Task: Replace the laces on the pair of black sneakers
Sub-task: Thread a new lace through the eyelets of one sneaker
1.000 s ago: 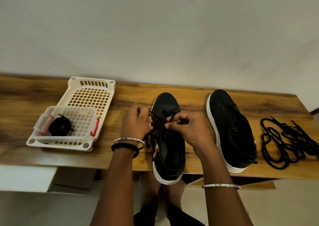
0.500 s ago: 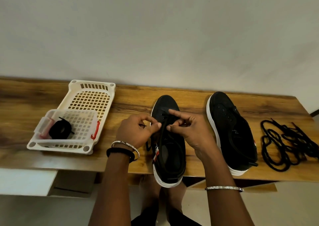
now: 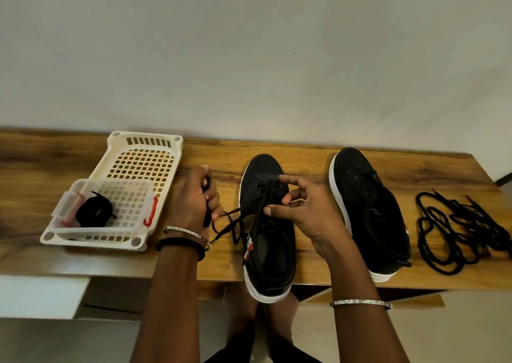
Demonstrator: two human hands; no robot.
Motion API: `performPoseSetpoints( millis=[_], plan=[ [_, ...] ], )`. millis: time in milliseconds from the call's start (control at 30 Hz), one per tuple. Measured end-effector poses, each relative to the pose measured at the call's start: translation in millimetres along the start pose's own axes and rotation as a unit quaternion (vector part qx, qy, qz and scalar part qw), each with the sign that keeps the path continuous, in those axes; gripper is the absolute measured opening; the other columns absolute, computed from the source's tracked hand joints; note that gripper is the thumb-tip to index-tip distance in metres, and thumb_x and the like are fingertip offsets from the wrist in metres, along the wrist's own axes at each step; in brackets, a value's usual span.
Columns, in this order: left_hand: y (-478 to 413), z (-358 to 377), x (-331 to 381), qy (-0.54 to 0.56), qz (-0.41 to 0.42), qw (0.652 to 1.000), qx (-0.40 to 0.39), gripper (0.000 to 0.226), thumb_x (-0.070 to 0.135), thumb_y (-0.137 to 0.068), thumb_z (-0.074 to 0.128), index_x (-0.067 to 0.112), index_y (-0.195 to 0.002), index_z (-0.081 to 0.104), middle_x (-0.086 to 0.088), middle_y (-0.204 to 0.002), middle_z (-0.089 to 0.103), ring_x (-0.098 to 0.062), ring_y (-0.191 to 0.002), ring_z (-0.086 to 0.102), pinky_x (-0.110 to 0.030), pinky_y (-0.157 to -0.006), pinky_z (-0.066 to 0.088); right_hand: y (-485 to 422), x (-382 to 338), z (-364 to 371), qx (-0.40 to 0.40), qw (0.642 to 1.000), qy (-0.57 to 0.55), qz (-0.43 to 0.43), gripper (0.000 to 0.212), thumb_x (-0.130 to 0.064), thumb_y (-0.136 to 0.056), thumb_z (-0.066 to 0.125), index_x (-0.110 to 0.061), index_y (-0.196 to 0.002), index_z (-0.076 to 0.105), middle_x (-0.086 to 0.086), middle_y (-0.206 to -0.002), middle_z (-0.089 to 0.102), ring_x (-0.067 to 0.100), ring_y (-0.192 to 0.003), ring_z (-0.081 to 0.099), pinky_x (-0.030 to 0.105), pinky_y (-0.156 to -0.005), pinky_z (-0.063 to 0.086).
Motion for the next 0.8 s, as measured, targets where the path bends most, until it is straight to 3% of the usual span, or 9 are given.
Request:
performPoseSetpoints(
  millis=[33, 100, 133, 233, 333, 500, 633, 700, 800],
  plan=[
    [-1.4, -4.8, 0.6, -0.122, 0.039, 0.991, 0.023, 0.039, 0.031, -0.099, 0.053, 0.021, -0.063, 0.043, 0.006, -0.047, 0.033, -0.012, -0.039, 0.030, -0.025, -0.044, 0.033, 0.1, -0.5, 0.0, -0.003, 1.000, 0.001, 0.001, 0.075, -0.007, -0.063, 0.093, -0.033, -0.125, 0.062, 0.001, -0.088, 0.057, 0.012, -0.077, 0.062, 0.025, -0.072, 0.054],
    [-1.6, -7.2, 1.1, -0.355, 0.129, 0.925, 0.040, 0.032, 0.040, -0.090, 0.066, 0.021, -0.070, 0.051, 0.006, -0.055, 0.047, -0.016, -0.049, 0.043, -0.029, -0.052, 0.038, 0.8, -2.4, 0.0, -0.008, 1.000, 0.004, 0.001, 0.076, -0.006, -0.062, 0.093, -0.033, -0.126, 0.061, 0.002, -0.093, 0.056, 0.011, -0.078, 0.060, 0.023, -0.070, 0.053],
    [-0.9, -5.6, -0.8, -0.412, 0.153, 0.898, 0.029, 0.028, 0.044, -0.085, 0.072, 0.023, -0.075, 0.056, 0.007, -0.064, 0.056, -0.014, -0.057, 0.051, -0.030, -0.056, 0.042, 1.0, -2.8, 0.0, -0.010, 1.000, 0.005, 0.000, 0.076, -0.006, -0.062, 0.093, -0.033, -0.125, 0.061, 0.003, -0.095, 0.056, 0.012, -0.079, 0.060, 0.024, -0.071, 0.054],
    [1.6, 0.0, -9.9, -0.480, 0.133, 0.865, -0.062, 0.021, 0.049, -0.075, 0.079, 0.033, -0.083, 0.069, 0.017, -0.083, 0.067, 0.002, -0.078, 0.059, -0.026, -0.066, 0.050, 1.5, -2.7, -0.1, -0.011, 1.000, 0.012, -0.001, 0.077, -0.006, -0.062, 0.093, -0.033, -0.126, 0.060, 0.006, -0.103, 0.058, 0.014, -0.082, 0.060, 0.028, -0.075, 0.056],
    [-0.2, 2.6, -15.2, -0.532, 0.133, 0.829, -0.109, 0.017, 0.047, -0.080, 0.075, 0.031, -0.074, 0.074, 0.008, -0.069, 0.067, -0.008, -0.066, 0.061, -0.027, -0.060, 0.046, 1.2, -2.3, -0.6, -0.011, 1.000, 0.017, -0.005, 0.077, -0.006, -0.062, 0.093, -0.032, -0.127, 0.060, 0.007, -0.106, 0.059, 0.014, -0.083, 0.060, 0.030, -0.077, 0.057],
    [-5.6, 4.4, -8.0, -0.312, 0.079, 0.941, -0.100, 0.029, 0.033, -0.090, 0.063, 0.021, -0.064, 0.064, 0.001, -0.069, 0.058, -0.015, -0.069, 0.053, -0.034, -0.062, 0.040, 0.3, -1.5, -0.3, -0.019, 1.000, 0.012, -0.005, 0.078, -0.003, -0.063, 0.092, -0.029, -0.129, 0.060, 0.003, -0.101, 0.058, 0.008, -0.075, 0.060, 0.026, -0.073, 0.056],
    [0.4, 17.2, -8.9, -0.160, 0.012, 0.980, -0.121, 0.039, 0.011, -0.100, 0.048, 0.016, -0.064, 0.062, -0.013, -0.096, 0.074, -0.015, -0.084, 0.068, -0.023, -0.064, 0.051, -1.0, -0.4, 0.3, -0.020, 1.000, 0.014, -0.001, 0.078, -0.002, -0.063, 0.092, -0.027, -0.130, 0.060, 0.002, -0.099, 0.059, 0.007, -0.072, 0.060, 0.025, -0.073, 0.054],
    [3.9, 22.3, -11.3, -0.101, -0.027, 0.987, -0.125, 0.034, 0.009, -0.101, 0.045, 0.011, -0.068, 0.052, -0.013, -0.087, 0.075, -0.020, -0.080, 0.073, -0.028, -0.069, 0.055, -0.9, -1.0, 0.7, -0.020, 1.000, 0.021, -0.002, 0.078, -0.002, -0.064, 0.091, -0.025, -0.131, 0.059, 0.001, -0.099, 0.058, 0.007, -0.072, 0.060, 0.028, -0.074, 0.056],
    [1.3, 20.9, -15.7, -0.114, -0.048, 0.986, -0.112, 0.030, 0.015, -0.100, 0.049, 0.012, -0.070, 0.051, -0.008, -0.077, 0.074, -0.018, -0.073, 0.072, -0.031, -0.069, 0.051, 0.6, -2.0, 1.4, -0.027, 0.999, 0.025, -0.001, 0.079, -0.006, -0.063, 0.092, -0.026, -0.132, 0.059, 0.002, -0.102, 0.058, 0.008, -0.075, 0.059, 0.029, -0.076, 0.058]
  ],
)
Point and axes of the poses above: each hand's wrist, its own y-axis away from the middle knuckle, its own z-axis out of the palm, x = y × z, the point moved 5 cm from there along -y, towards the middle knuckle
